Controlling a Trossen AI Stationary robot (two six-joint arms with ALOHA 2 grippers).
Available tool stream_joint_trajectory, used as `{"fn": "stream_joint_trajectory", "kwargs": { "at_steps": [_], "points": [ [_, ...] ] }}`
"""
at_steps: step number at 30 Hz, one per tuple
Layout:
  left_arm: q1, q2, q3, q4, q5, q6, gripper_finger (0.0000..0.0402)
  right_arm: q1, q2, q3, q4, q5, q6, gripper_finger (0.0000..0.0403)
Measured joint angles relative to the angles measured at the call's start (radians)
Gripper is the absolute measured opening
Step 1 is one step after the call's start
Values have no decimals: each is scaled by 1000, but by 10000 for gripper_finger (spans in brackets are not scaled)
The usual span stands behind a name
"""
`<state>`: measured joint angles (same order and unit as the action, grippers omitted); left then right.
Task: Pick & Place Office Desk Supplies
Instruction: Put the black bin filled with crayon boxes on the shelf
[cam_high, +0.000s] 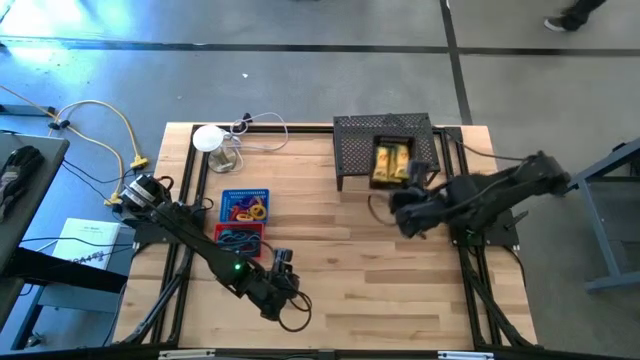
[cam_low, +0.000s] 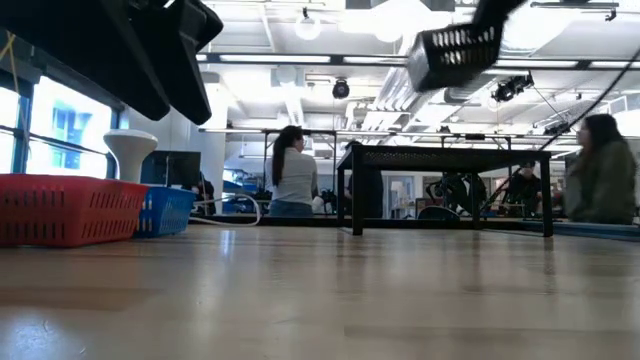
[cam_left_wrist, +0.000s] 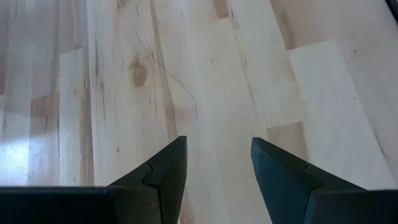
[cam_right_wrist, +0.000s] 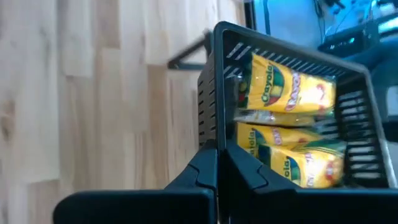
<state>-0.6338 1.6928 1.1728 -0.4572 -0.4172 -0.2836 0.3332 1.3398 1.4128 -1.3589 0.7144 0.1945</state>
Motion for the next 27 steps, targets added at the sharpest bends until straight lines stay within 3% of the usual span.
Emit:
{"fn": "stream_joint_trajectory", "kwargs": {
  "at_steps": [5, 12, 18, 27],
  "points": [
    [7, 4, 0, -5, -1, -1, 171, -110, -178, -191, 147, -72, -108, 4],
    [11, 13, -1, 11, -2, -7, 171, -400, -375, -437, 486, -288, -295, 4],
    [10, 19, 0, 32, 0, -6, 171, -588, -354, -518, 599, -470, -383, 4],
    [19, 19, -5, 33, -2, 3, 171, -696, -257, -520, 655, -526, -430, 4]
  ]
}}
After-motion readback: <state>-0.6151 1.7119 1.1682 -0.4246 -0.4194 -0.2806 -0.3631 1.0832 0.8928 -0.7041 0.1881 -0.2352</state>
